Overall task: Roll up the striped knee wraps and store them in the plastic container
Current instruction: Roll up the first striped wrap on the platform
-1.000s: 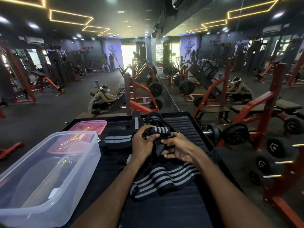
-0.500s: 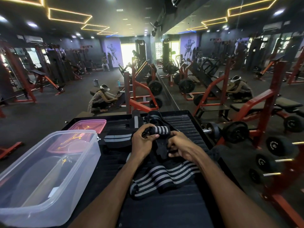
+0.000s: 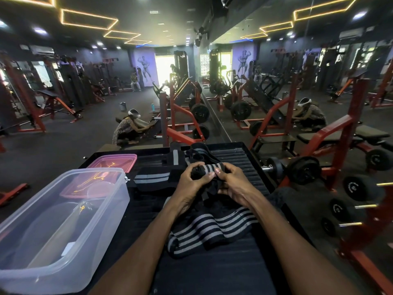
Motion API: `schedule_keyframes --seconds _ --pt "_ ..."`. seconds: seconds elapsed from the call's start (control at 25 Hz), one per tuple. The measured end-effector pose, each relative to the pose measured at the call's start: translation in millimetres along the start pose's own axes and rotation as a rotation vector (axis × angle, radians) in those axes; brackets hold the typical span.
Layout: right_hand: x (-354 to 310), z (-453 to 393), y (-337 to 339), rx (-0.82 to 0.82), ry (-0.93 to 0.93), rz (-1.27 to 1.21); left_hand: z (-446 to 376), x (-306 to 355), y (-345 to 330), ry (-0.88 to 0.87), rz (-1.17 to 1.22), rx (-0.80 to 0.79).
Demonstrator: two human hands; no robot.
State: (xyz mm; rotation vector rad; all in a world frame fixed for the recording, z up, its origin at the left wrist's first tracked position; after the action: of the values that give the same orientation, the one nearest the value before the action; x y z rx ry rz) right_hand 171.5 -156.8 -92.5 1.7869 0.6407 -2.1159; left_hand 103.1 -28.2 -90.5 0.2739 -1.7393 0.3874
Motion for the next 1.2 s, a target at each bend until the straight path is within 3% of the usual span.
schedule_keyframes --seconds 0.2,0.36,0.56,0.68,0.84,1.0,1.2 --pt "-2 2 -6 -0.031 0.046 -0.011 1 4 11 -0.040 -0.146 0.158" --pt "-2 6 -11 -0.076 -0.026 -0.118 0 11 11 -0.110 -0.182 0.112" --pt "3 2 -10 -0.064 -0.060 -0.030 3 15 0 -0.187 -0.243 -0.004" --pt "3 0 -6 -0.049 -0.035 -0.030 4 15 -3 -0.157 -0.238 -0.019" --pt "1 -2 -1 -0.013 0.023 -0.038 0 -6 0 0.059 -0.104 0.034" --pt "-1 -4 -2 0.003 0.077 -0.010 1 -4 4 0.038 -0.128 0.116" --pt "-3 4 -10 -0.181 -0.021 -0.109 3 14 6 -0.096 -0.225 0.064"
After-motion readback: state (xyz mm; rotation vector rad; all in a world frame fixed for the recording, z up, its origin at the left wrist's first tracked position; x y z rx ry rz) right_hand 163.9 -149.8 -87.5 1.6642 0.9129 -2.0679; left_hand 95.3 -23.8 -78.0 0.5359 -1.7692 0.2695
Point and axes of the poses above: each hand's wrist, its own z-axis away from the middle knuckle, its own y-axis out of the back of the hand, x = y × z, the point moved 8 cm from there along -z, towards the middle knuckle, and after that the axes turned 2 degrees about -y, right-handed, at the moved point
